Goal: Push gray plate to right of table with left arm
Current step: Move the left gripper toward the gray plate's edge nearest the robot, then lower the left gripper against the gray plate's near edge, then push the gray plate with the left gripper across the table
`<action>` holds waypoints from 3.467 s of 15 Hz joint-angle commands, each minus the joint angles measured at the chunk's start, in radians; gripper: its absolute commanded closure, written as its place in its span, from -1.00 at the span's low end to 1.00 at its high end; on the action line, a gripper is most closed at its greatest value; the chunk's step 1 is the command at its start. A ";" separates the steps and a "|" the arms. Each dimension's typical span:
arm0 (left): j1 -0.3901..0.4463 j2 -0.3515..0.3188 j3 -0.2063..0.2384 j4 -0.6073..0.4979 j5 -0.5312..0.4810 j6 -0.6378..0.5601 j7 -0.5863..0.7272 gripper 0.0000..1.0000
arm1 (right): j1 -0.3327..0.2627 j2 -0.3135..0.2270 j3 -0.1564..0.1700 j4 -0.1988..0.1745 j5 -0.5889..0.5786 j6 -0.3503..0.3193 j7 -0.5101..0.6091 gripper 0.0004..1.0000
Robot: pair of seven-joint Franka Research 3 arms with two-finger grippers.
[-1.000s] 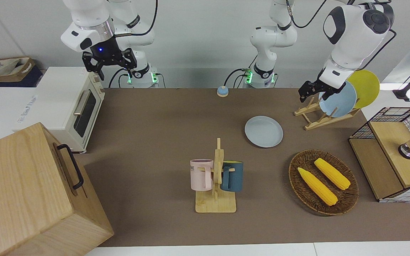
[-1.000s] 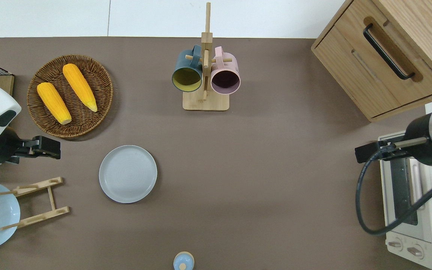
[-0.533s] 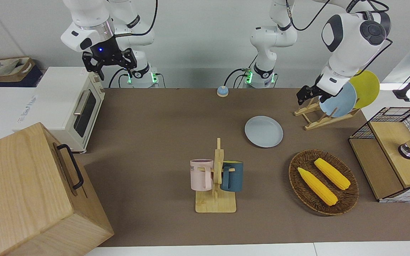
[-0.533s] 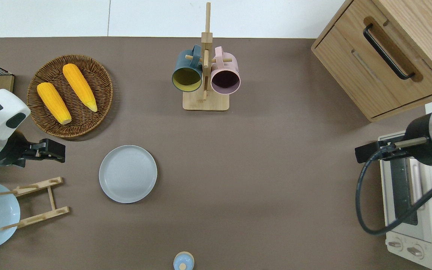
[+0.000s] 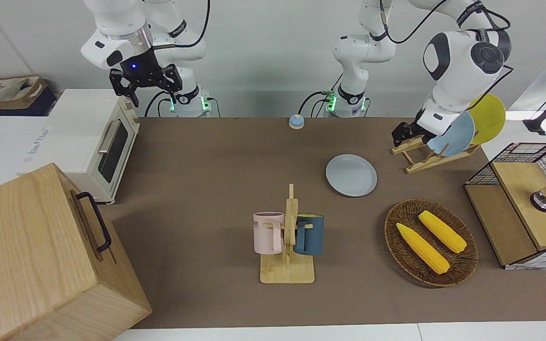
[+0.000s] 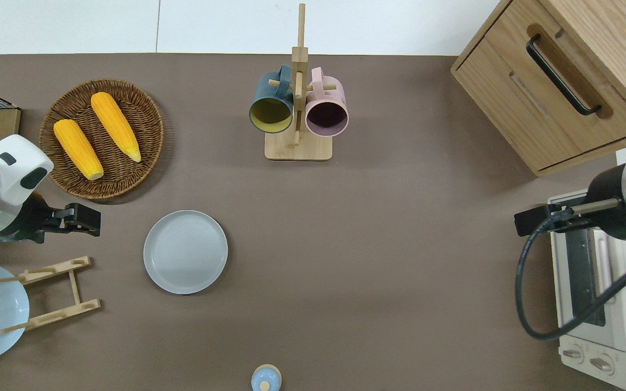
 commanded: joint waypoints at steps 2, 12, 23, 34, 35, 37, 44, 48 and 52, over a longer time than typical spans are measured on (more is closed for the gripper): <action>0.004 -0.062 0.000 -0.143 -0.017 0.126 -0.033 -1.00 | -0.020 -0.003 0.013 0.008 0.010 -0.014 0.001 -0.97; -0.005 -0.126 0.002 -0.473 -0.030 0.461 -0.037 -1.00 | -0.020 -0.003 0.013 0.008 0.010 -0.014 0.002 -0.97; -0.018 -0.095 -0.007 -0.651 -0.044 0.752 -0.062 -1.00 | -0.020 -0.003 0.013 0.008 0.010 -0.014 0.001 -0.97; -0.061 -0.026 -0.009 -0.659 -0.044 0.852 -0.143 -0.70 | -0.020 -0.003 0.015 0.008 0.010 -0.014 0.002 -0.97; -0.061 -0.026 -0.009 -0.660 -0.044 0.851 -0.143 -0.47 | -0.020 -0.003 0.013 0.008 0.010 -0.014 0.001 -0.97; -0.061 -0.026 -0.009 -0.659 -0.044 0.851 -0.145 0.07 | -0.020 -0.003 0.015 0.008 0.010 -0.014 0.002 -0.97; -0.061 -0.025 -0.009 -0.659 -0.044 0.851 -0.145 1.00 | -0.020 -0.003 0.013 0.008 0.010 -0.014 0.001 -0.97; -0.068 -0.019 -0.017 -0.659 -0.044 0.851 -0.184 1.00 | -0.020 -0.003 0.013 0.008 0.010 -0.014 0.001 -0.97; -0.113 -0.017 -0.033 -0.656 -0.044 0.851 -0.293 1.00 | -0.020 -0.003 0.015 0.008 0.010 -0.014 0.001 -0.97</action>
